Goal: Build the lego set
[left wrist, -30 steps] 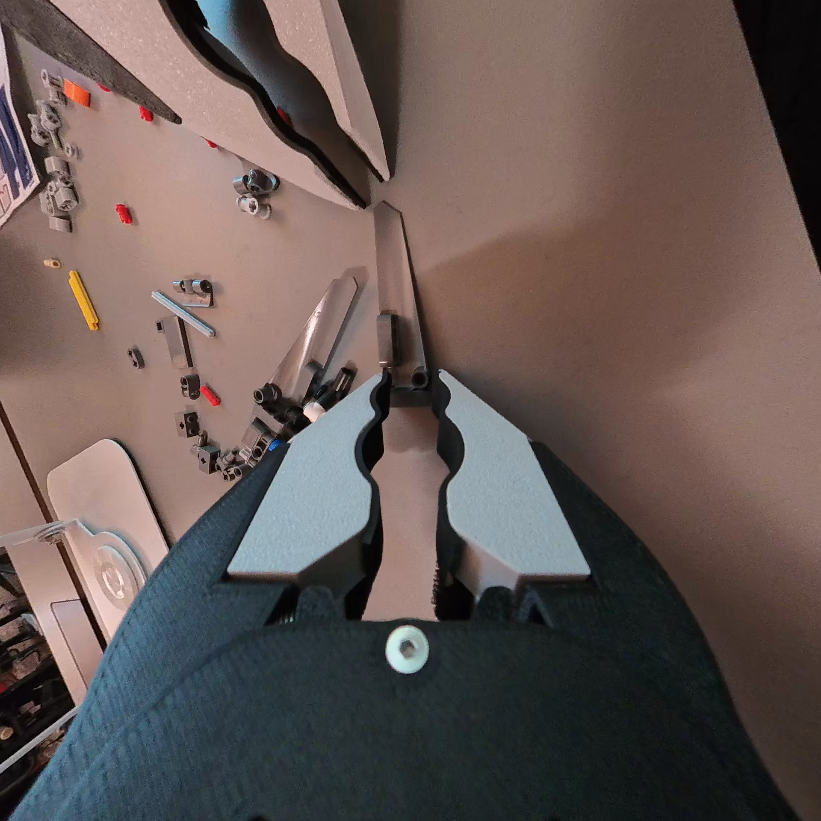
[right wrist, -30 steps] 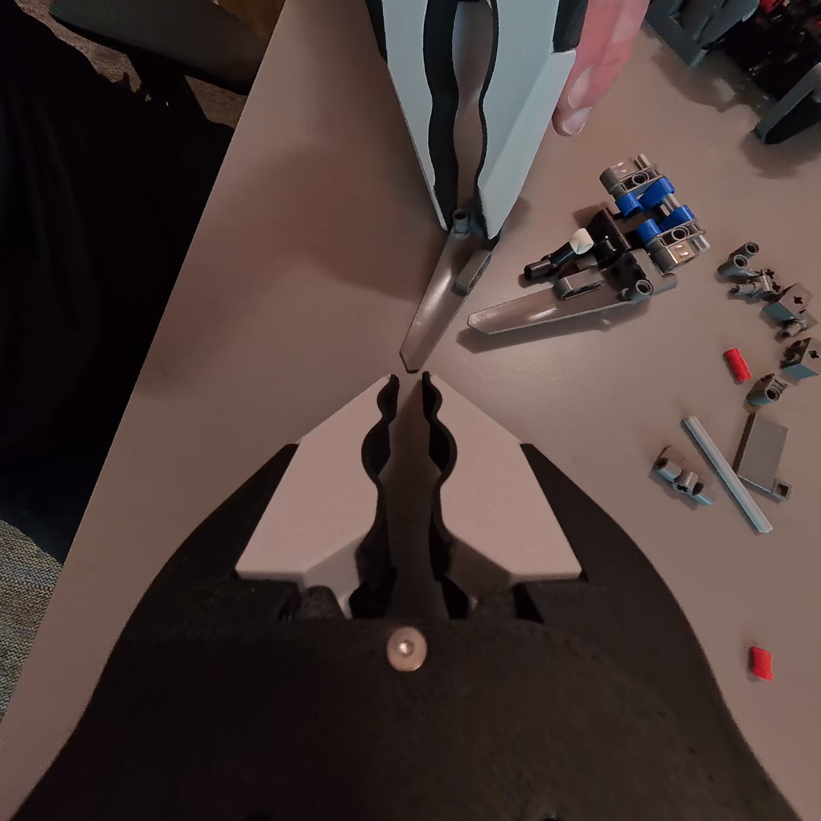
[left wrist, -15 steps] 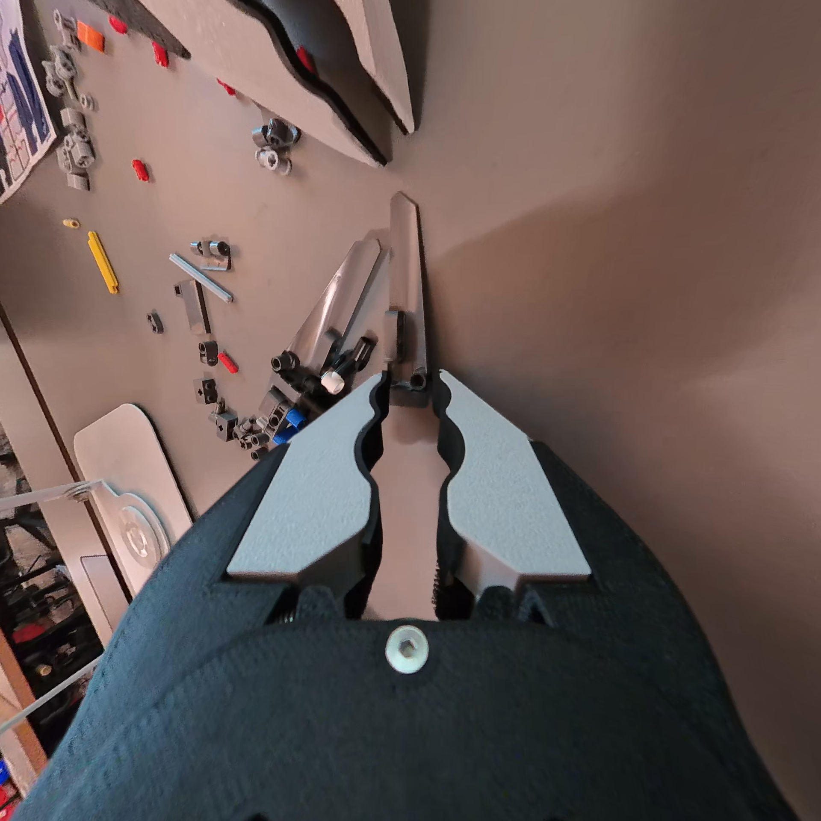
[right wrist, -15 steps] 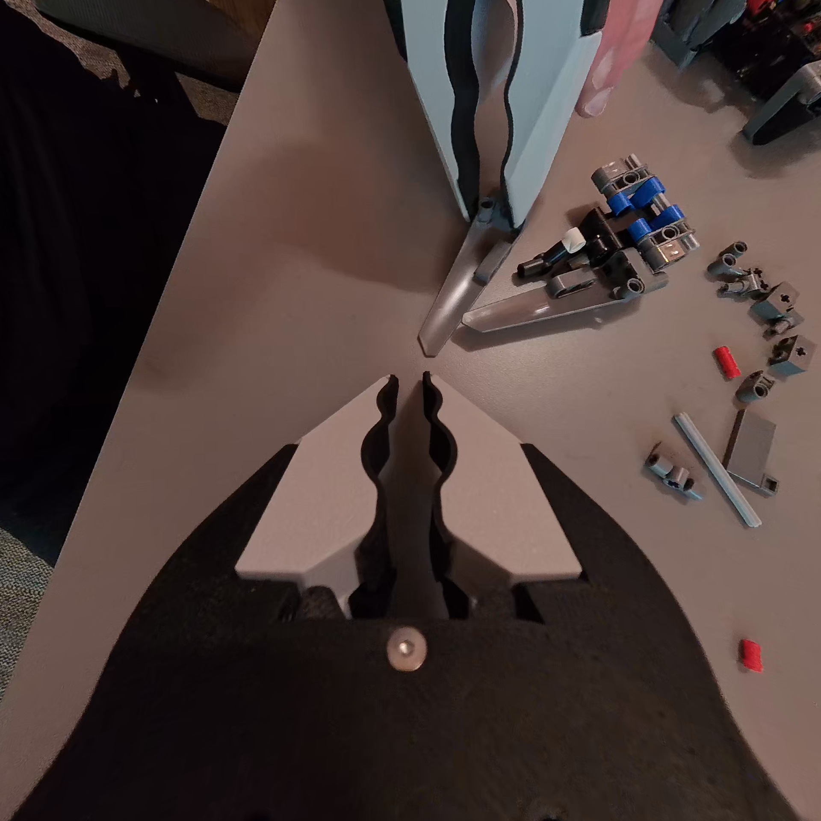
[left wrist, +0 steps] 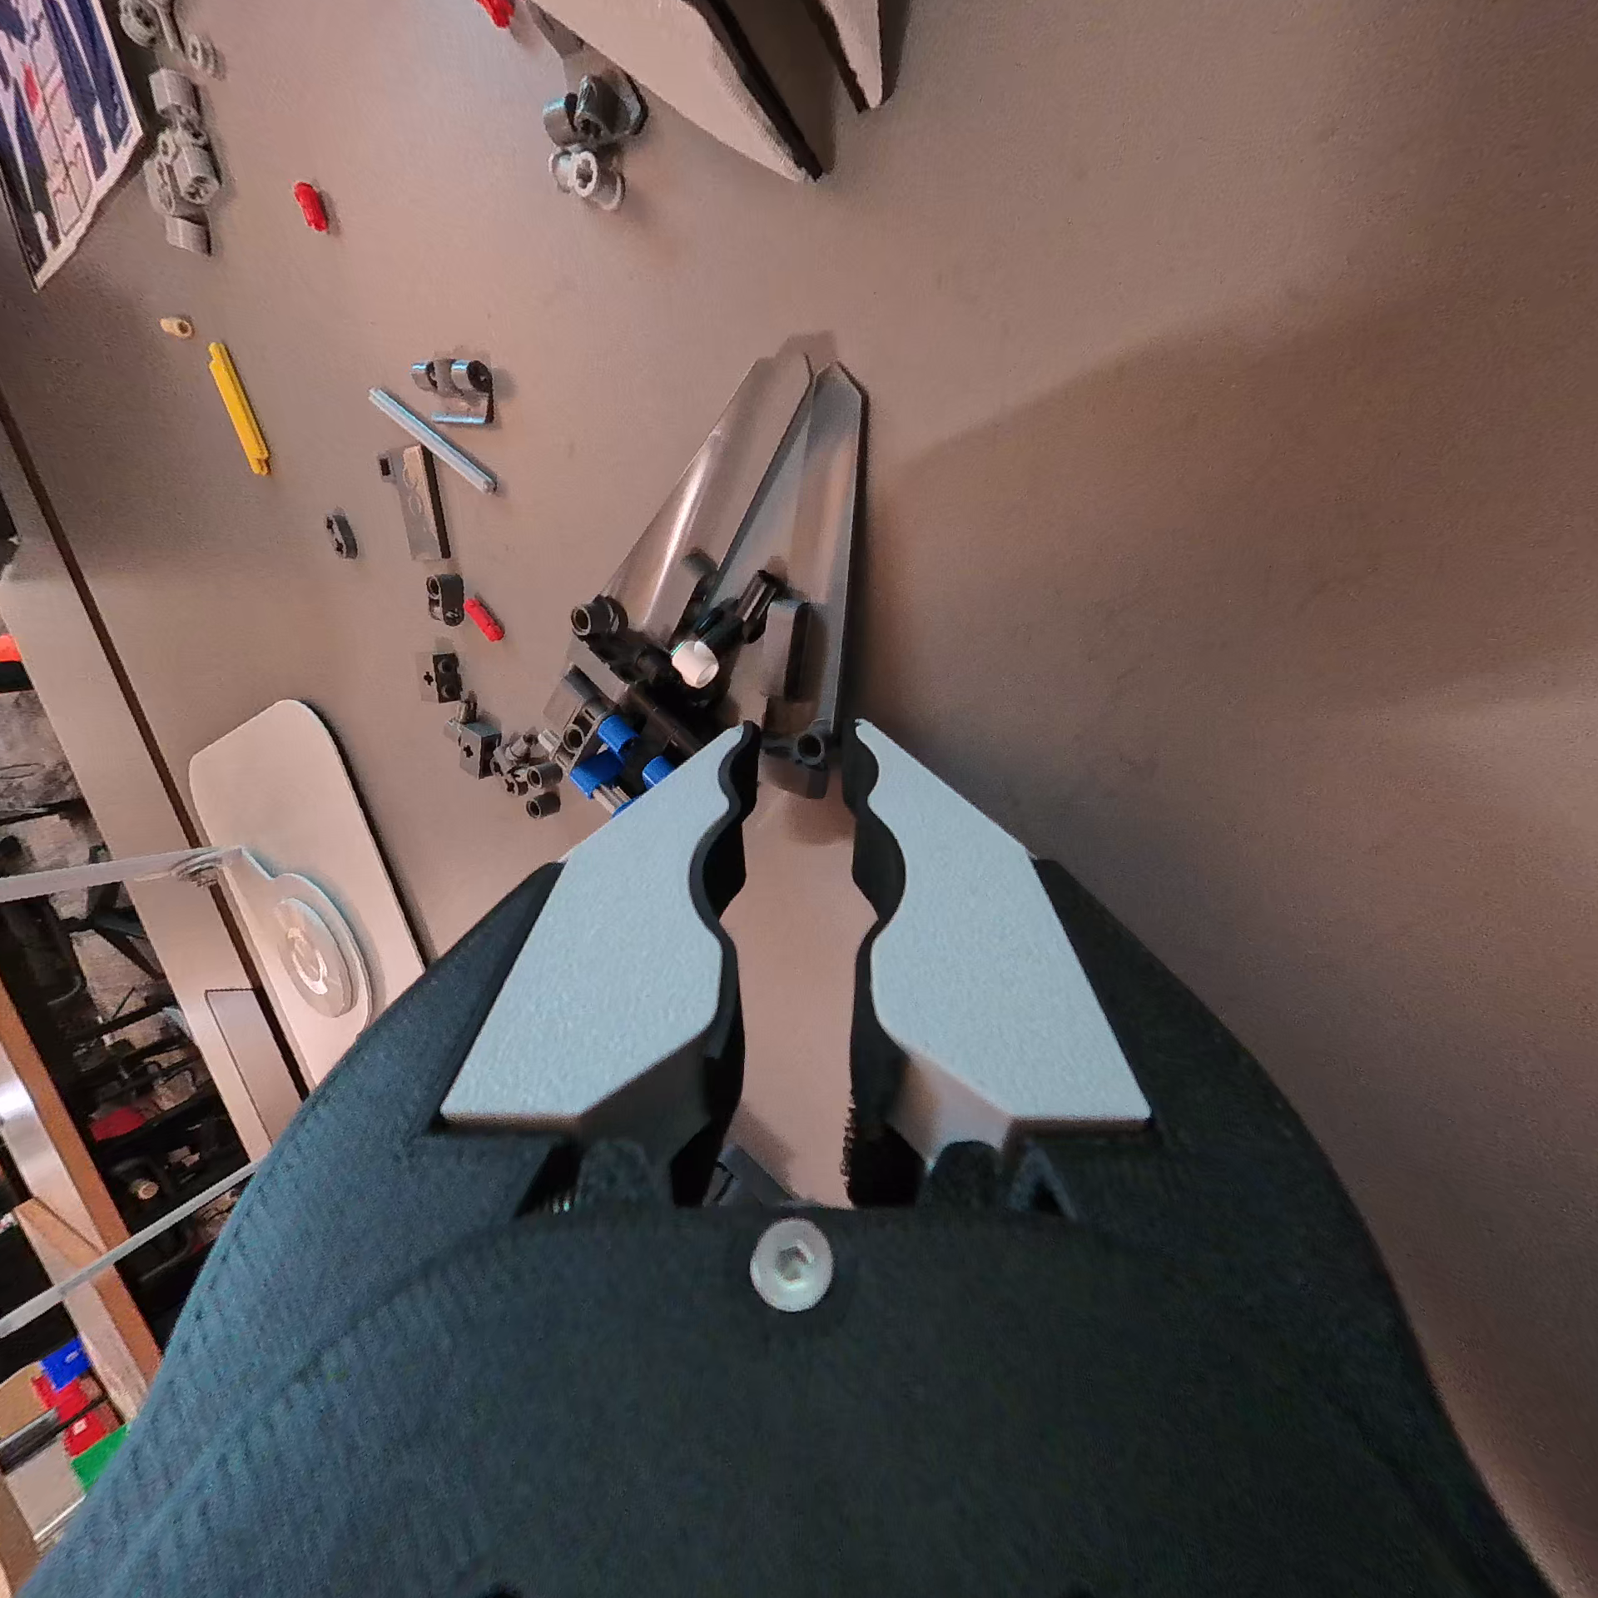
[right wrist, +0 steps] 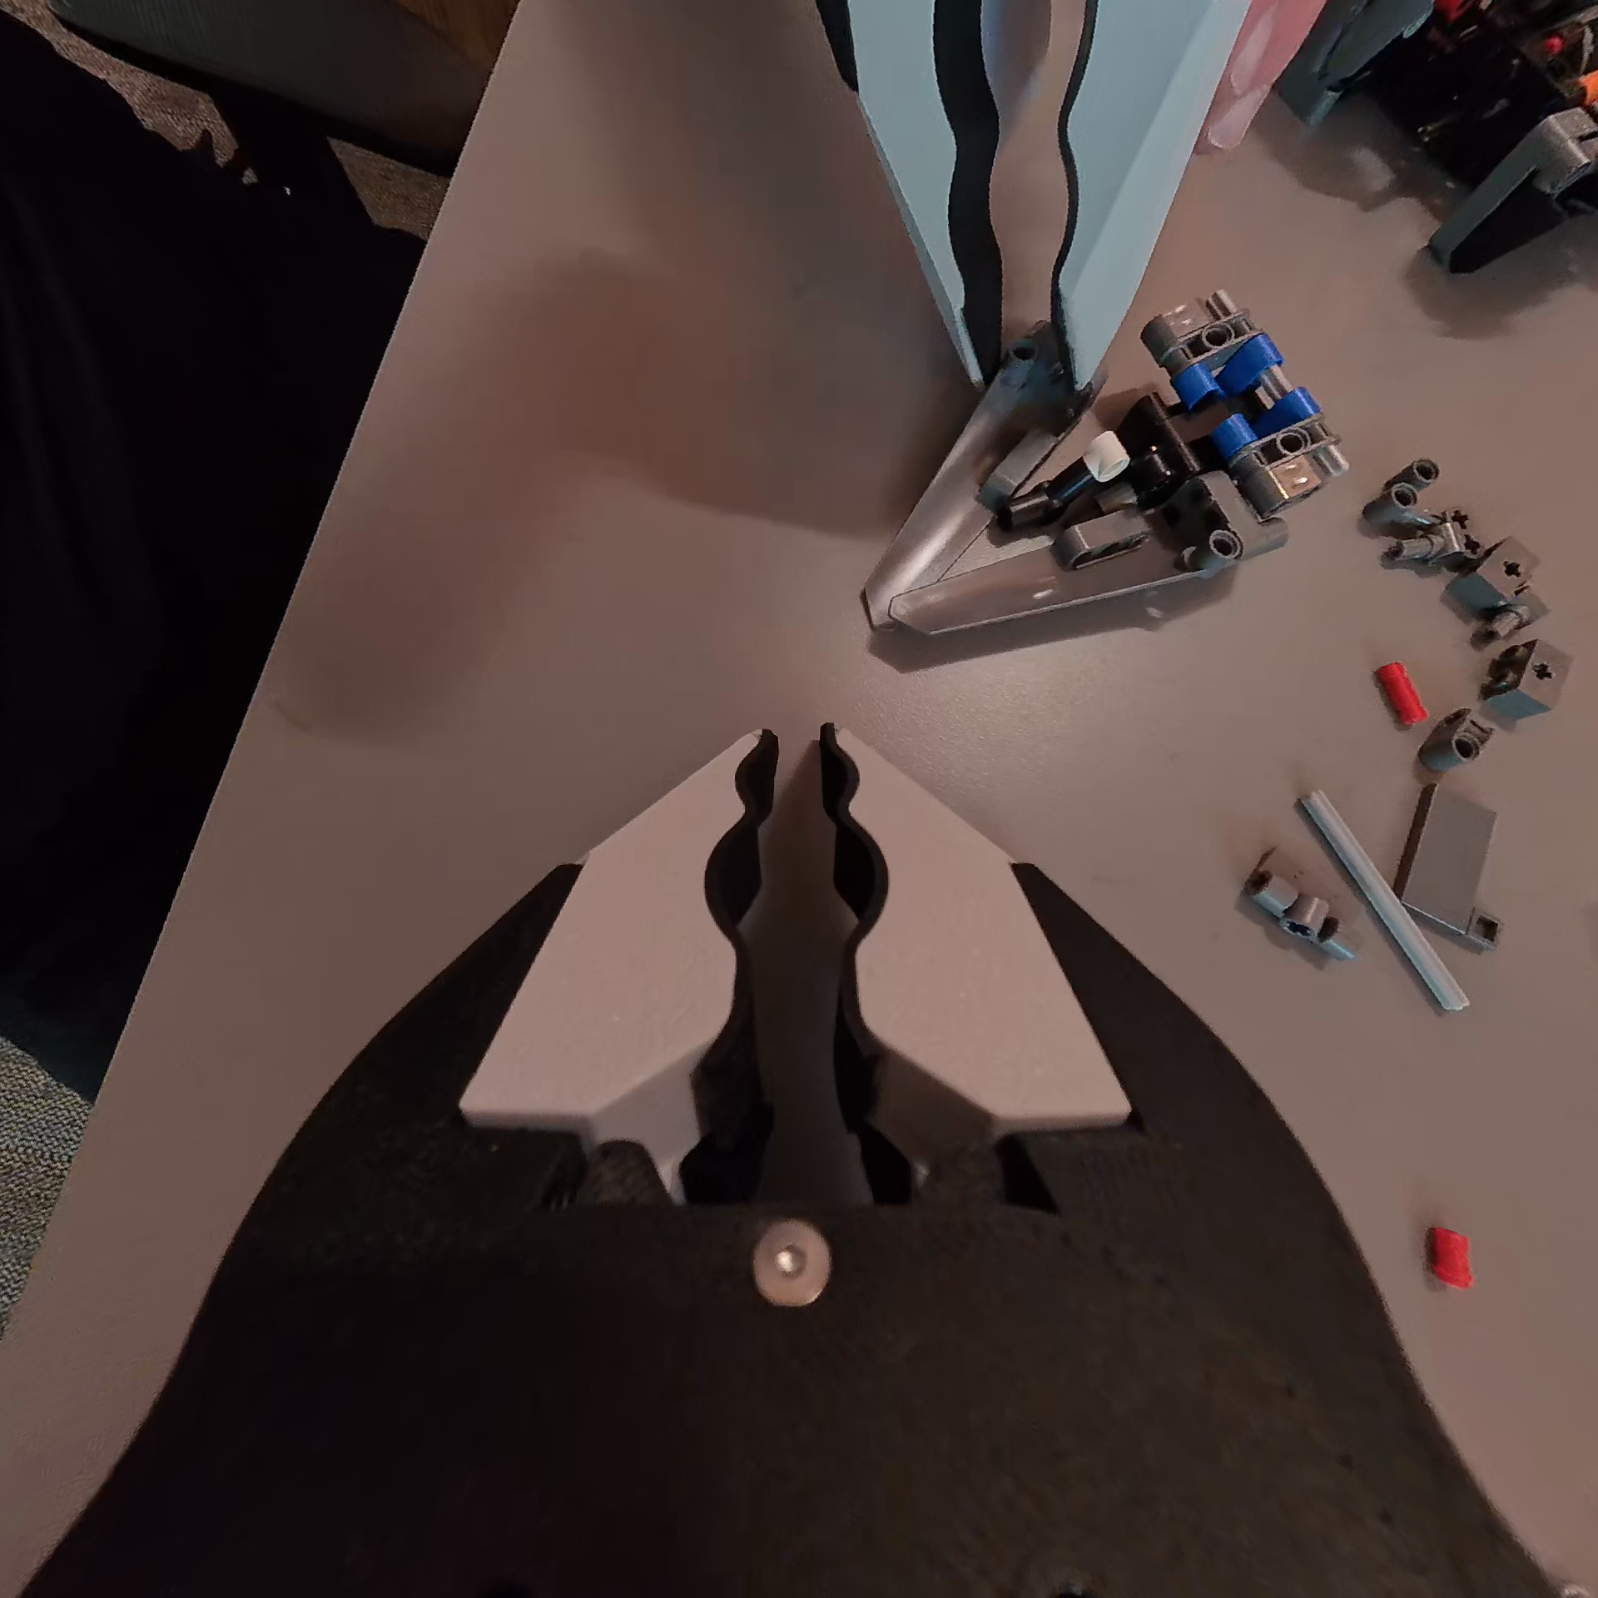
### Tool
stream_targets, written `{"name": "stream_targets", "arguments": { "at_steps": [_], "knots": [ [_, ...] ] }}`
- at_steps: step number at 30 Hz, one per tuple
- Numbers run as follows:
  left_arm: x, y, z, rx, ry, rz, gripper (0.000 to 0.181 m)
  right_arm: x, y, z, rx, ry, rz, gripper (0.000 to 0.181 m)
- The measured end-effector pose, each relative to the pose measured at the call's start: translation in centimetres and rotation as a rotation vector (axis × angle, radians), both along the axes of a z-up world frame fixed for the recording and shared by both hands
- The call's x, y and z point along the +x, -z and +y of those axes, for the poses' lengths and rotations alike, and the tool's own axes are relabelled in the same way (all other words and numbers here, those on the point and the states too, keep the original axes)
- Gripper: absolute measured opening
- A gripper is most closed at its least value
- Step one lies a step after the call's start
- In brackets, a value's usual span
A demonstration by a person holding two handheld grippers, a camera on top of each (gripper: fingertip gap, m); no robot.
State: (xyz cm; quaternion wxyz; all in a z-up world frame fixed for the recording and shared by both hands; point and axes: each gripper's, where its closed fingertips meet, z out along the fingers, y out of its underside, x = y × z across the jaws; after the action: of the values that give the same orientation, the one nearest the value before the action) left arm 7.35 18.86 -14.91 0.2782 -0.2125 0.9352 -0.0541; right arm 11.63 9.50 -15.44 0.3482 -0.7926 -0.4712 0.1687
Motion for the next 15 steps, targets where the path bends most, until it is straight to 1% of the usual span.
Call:
{"name": "stream_targets", "arguments": {
  "at_steps": [6,10,12,15],
  "knots": [
    [-0.1,-0.7,-1.5,-0.063,0.040,-0.013,0.016,0.1,0.0,0.0,0.000,0.001,0.000,0.008],
    [-0.1,-0.3,-2.4,-0.064,0.066,-0.005,0.016,0.1,0.0,0.0,0.000,0.000,0.001,0.007],
    [-0.1,0.0,-2.3,-0.051,0.063,0.002,0.017,0.1,0.0,0.0,0.001,0.001,0.000,0.007],
    [-0.1,-0.4,-1.8,-0.059,0.044,-0.004,0.016,0.2,0.0,0.1,0.002,0.004,-0.002,0.007]
  ]
}}
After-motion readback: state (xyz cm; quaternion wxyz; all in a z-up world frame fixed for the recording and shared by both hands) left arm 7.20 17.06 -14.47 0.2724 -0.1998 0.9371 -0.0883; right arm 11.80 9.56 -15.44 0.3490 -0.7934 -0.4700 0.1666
